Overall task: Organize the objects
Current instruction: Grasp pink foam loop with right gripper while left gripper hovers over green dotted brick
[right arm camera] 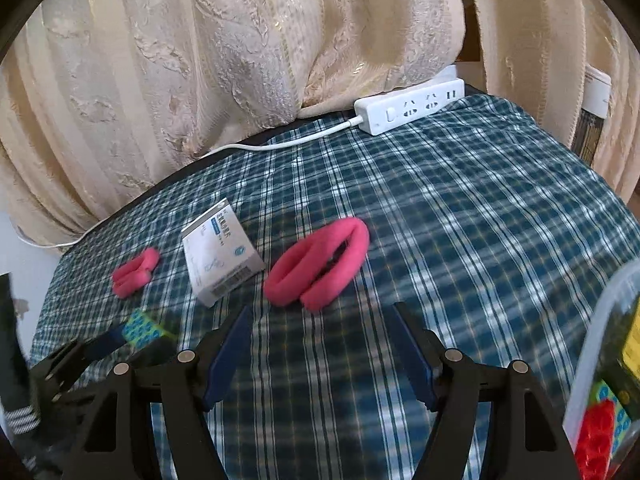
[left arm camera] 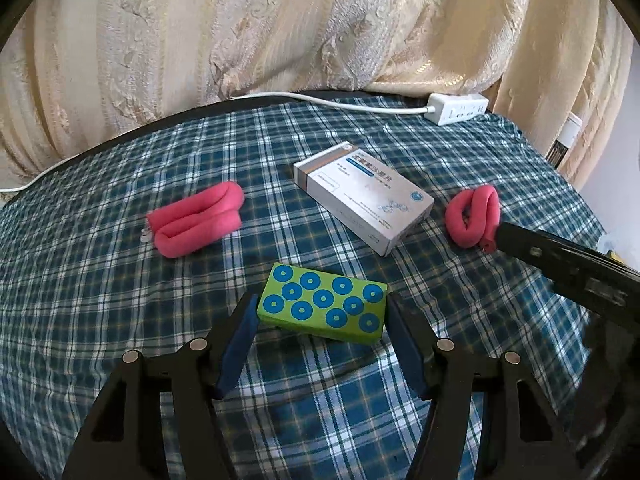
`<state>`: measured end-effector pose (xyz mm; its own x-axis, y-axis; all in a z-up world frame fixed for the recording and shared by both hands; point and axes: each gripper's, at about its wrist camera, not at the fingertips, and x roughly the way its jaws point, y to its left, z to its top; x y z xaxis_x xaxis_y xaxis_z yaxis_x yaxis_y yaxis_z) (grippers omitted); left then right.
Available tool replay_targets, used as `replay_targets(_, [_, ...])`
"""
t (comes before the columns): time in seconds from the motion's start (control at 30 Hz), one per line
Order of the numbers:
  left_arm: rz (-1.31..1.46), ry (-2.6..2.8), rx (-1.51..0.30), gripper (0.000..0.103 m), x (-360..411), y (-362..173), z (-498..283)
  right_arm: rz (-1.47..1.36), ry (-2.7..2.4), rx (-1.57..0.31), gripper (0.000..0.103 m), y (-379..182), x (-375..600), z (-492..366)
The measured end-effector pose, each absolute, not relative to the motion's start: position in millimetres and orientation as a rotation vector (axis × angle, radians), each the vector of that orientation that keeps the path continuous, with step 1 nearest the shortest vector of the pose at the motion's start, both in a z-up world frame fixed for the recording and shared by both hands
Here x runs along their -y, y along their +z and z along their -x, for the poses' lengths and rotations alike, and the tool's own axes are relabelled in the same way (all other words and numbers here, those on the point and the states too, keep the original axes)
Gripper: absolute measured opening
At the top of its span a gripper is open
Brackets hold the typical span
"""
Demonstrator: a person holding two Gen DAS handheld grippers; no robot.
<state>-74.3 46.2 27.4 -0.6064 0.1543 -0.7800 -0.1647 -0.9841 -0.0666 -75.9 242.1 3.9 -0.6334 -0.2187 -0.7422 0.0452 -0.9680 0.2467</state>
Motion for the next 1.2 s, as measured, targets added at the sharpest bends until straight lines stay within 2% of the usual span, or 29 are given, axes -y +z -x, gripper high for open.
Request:
replay_targets(0.63, [1.319, 2.666, 0.035, 0.064, -38.2, 27.3, 76.9, -1.328, -2.719, 0.161, 0.074, -11.1, -216.0, 125.7])
replay_targets(0.83, [1.319, 2.665, 0.034, 0.064, -38.1, 27.7, 77.1, -1.33, -2.746, 0.05, 0.073, -13.5, -207.8, 125.4])
replay_targets(1.2, [1.313, 2.655, 0.019, 0.064, -42.2, 27.7, 75.8, -1.325, -2.74, 0.078, 0.068, -12.3, -213.2, 118.2])
